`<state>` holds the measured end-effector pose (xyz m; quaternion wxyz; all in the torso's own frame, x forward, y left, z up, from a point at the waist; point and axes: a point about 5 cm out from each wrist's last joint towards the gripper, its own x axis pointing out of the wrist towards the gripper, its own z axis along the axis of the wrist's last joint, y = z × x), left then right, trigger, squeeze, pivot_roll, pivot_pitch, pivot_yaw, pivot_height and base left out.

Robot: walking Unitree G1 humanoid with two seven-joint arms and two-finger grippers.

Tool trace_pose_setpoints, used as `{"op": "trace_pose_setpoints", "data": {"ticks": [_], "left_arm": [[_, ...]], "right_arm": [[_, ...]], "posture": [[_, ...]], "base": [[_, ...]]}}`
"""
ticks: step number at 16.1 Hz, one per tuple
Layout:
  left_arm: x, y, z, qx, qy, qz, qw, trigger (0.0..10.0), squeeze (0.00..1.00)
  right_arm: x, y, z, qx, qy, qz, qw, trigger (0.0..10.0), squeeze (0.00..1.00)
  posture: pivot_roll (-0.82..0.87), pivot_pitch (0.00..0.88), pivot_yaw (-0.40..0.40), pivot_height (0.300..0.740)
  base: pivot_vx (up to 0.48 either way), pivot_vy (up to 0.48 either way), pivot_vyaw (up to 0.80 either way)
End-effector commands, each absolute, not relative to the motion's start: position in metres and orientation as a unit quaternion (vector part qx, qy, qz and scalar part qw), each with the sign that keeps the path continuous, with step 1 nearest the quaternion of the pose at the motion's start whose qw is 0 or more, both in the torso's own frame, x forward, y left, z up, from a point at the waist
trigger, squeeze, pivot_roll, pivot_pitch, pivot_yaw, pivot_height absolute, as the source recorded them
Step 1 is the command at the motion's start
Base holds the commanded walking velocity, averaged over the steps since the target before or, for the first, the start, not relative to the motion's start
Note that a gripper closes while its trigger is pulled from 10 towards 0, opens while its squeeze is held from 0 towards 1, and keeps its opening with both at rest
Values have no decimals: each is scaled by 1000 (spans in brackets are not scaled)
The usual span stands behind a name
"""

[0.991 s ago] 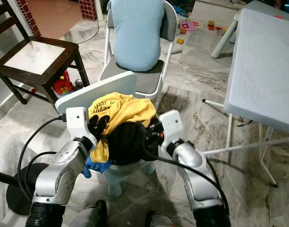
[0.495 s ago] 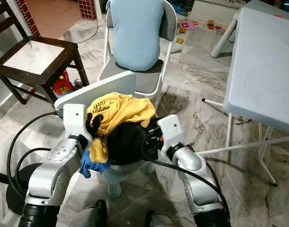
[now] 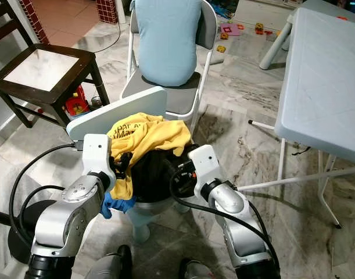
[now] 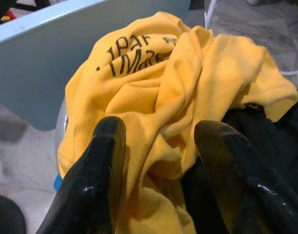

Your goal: Hang hanger

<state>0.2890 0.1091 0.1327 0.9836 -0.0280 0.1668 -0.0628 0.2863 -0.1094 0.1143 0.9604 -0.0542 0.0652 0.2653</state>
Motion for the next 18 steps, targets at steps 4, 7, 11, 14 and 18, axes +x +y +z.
{"op": "trace_pose_setpoints", "data": {"ticks": [4,7,11,14,18], "left_arm": [[283,112,130,-35,184,-59,980,10000,1000],[280,110,118,-43,204,-69,976,10000,0],[278,115,104,-53,224,-60,971,0,0],[281,114,104,-55,218,-62,972,0,0],[282,113,105,-61,214,-62,973,0,0]], "right_arm": [[281,-107,114,-64,61,274,958,10000,0],[281,-104,114,-67,59,280,956,10000,0],[281,-106,114,-71,59,277,956,10000,0],[280,-106,112,-71,61,275,957,10000,0],[281,-107,113,-74,60,277,956,10000,0]], "posture": [[9,232,-60,740],[11,234,-61,740],[1,235,-61,740],[-1,234,-62,740],[-9,237,-71,740]], "base": [[0,0,0],[0,0,0],[0,0,0],[0,0,0],[0,0,0]]}}
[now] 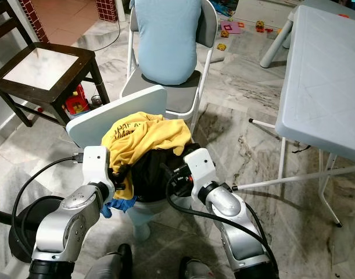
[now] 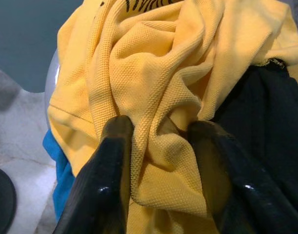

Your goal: Hang hanger

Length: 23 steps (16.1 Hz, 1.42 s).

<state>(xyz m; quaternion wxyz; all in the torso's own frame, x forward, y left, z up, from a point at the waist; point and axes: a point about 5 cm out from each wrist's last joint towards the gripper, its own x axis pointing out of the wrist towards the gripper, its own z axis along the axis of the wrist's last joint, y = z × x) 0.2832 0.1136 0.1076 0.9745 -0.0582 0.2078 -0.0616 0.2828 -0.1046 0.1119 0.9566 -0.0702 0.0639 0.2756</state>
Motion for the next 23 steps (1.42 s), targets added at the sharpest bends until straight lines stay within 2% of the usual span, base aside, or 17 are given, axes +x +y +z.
{"op": "trace_pose_setpoints", "data": {"ticks": [1,7,16,19,23], "left_arm": [[282,113,105,-63,212,-61,973,0,0],[286,114,108,-62,186,-57,979,0,0],[287,111,122,-106,129,-65,984,0,0],[293,108,143,-169,64,-66,981,0,0],[301,101,190,-241,-51,-99,964,0,0]], "right_arm": [[281,-107,113,-75,60,278,956,10000,0],[280,-107,112,-75,61,275,957,10000,0],[278,-107,108,-73,66,272,957,10000,0],[280,-108,109,-74,66,272,957,10000,0],[280,-109,109,-77,67,267,958,10000,0]], "posture": [[-17,238,-72,740],[-18,237,-66,740],[-4,238,-64,740],[-5,239,-72,740],[-7,235,-76,740]], "base": [[0,0,0],[0,0,0],[0,0,0],[0,0,0],[0,0,0]]}}
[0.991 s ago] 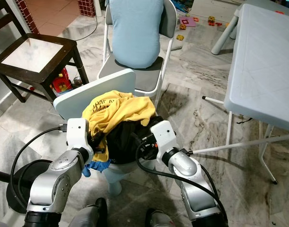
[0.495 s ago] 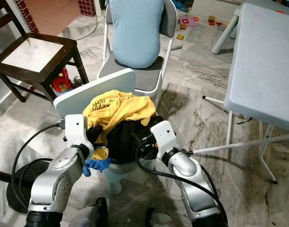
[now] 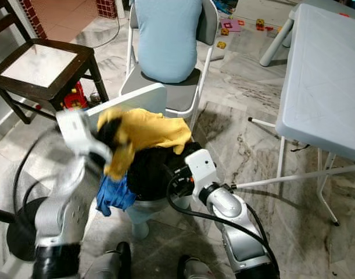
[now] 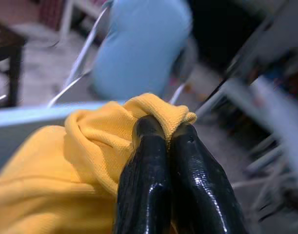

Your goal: Hang hanger

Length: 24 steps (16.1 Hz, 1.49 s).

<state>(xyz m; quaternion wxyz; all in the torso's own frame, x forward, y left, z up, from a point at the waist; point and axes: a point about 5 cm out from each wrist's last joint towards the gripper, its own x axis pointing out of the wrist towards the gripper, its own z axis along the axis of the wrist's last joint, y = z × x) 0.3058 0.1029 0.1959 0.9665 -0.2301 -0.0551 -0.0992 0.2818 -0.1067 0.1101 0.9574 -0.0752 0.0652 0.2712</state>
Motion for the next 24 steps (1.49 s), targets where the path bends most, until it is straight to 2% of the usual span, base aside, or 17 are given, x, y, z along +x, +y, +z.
{"op": "trace_pose_setpoints", "data": {"ticks": [1,2,3,5,9,10,11,12,14,15,17,18,19,20,22,23,24], "left_arm": [[302,96,199,-254,-68,-118,958,0,0],[306,80,219,-283,-100,-162,940,0,0],[306,78,221,-287,-102,-168,938,0,0],[311,55,253,-338,-141,-214,906,0,0],[316,55,283,-450,-176,-211,850,0,0],[318,58,275,-459,-165,-199,850,0,0],[319,67,248,-471,-127,-164,857,0,0],[316,70,221,-451,-88,-144,876,0,0],[311,71,193,-441,-46,-137,886,0,0],[304,68,165,-414,2,-143,899,0,0],[300,70,153,-395,19,-143,907,353,0],[301,80,144,-369,25,-123,921,314,0],[301,97,135,-334,29,-96,937,1137,0],[299,107,131,-312,32,-83,946,1333,0],[289,124,120,-259,35,-62,963,2667,0],[281,133,104,-251,55,-41,966,10000,0],[275,137,91,-247,79,-18,966,10000,1000]], "right_arm": [[280,-110,108,-78,67,264,959,10000,0],[282,-112,105,-85,72,250,962,10000,0],[283,-112,105,-86,73,248,962,10000,0],[287,-112,104,-92,74,241,963,10000,0],[288,-114,103,-97,75,231,965,10000,0],[288,-114,102,-97,75,230,966,10000,0],[288,-114,102,-97,75,229,966,10000,0],[287,-114,101,-96,76,229,966,10000,0],[286,-114,101,-96,77,229,966,10000,0],[286,-114,100,-96,78,230,965,10000,0],[286,-114,100,-96,77,231,965,10000,0],[286,-115,101,-97,77,229,966,10000,0],[286,-118,101,-98,77,225,966,10000,0],[286,-120,101,-100,77,221,967,10000,0],[286,-122,100,-102,78,217,968,10000,0],[286,-121,101,-101,77,216,968,10000,0],[287,-120,101,-101,76,216,968,10000,0]], "posture": [[-7,235,-76,740],[-1,227,-75,740],[-1,227,-75,740],[-3,215,-71,740],[-6,213,-67,740],[-5,214,-67,740],[-7,216,-67,740],[-3,221,-68,740],[-1,224,-70,740],[-1,226,-72,740],[-1,226,-72,740],[-6,227,-73,740],[-6,229,-72,740],[-4,232,-72,740],[-1,234,-73,740],[3,235,-73,740],[5,237,-78,740]], "base": [[0,0,0],[0,0,0],[0,0,0],[0,0,0],[0,0,0],[0,0,0],[0,0,0],[0,0,0],[0,0,0],[0,0,0],[0,0,0],[0,0,0],[0,0,0],[0,0,0],[0,0,0],[0,0,0],[0,0,0]]}}
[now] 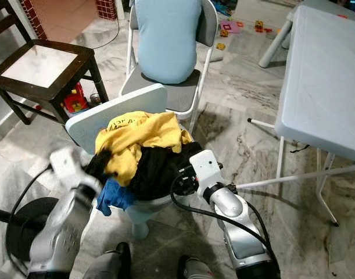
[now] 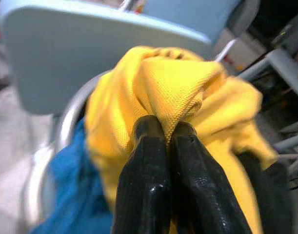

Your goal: Hang hanger

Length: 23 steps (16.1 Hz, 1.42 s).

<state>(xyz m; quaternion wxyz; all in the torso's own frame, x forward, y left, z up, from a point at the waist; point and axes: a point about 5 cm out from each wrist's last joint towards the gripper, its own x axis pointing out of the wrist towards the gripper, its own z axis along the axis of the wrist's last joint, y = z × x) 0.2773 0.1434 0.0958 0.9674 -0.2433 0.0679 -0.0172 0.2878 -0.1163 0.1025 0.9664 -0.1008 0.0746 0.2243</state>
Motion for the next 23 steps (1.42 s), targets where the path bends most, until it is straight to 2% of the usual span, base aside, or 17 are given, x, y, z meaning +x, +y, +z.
{"op": "trace_pose_setpoints", "data": {"ticks": [1,4,6,10,14,17,21,23], "left_arm": [[272,137,84,-252,91,-6,963,10000,1000],[267,128,85,-247,98,-14,964,10000,1000],[265,134,96,-157,85,-16,984,10000,1000],[258,141,116,-34,37,-35,998,10000,1000],[254,123,126,18,23,-88,996,10000,1000],[255,105,137,10,8,-135,991,10000,1000],[265,89,146,-18,19,-154,988,10000,1000],[265,90,138,-48,80,-125,988,10000,1000]], "right_arm": [[287,-119,102,-100,75,217,968,10000,0],[287,-122,102,-104,75,218,968,10000,0],[287,-124,102,-106,76,217,968,10000,0],[286,-121,101,-104,77,221,967,10000,0],[286,-121,101,-105,78,223,966,10000,0],[287,-122,100,-105,79,222,966,10000,0],[287,-119,101,-106,77,226,965,10000,0],[287,-119,101,-107,76,225,965,10000,0]], "posture": [[5,237,-78,740],[1,239,-86,740],[-1,241,-86,740],[10,247,-86,740],[11,249,-88,740],[13,250,-85,740],[10,246,-85,740],[7,244,-82,740]], "base": [[0,0,0],[0,0,0],[0,0,0],[0,0,0],[0,0,0],[0,0,0],[0,0,0],[0,0,0]]}}
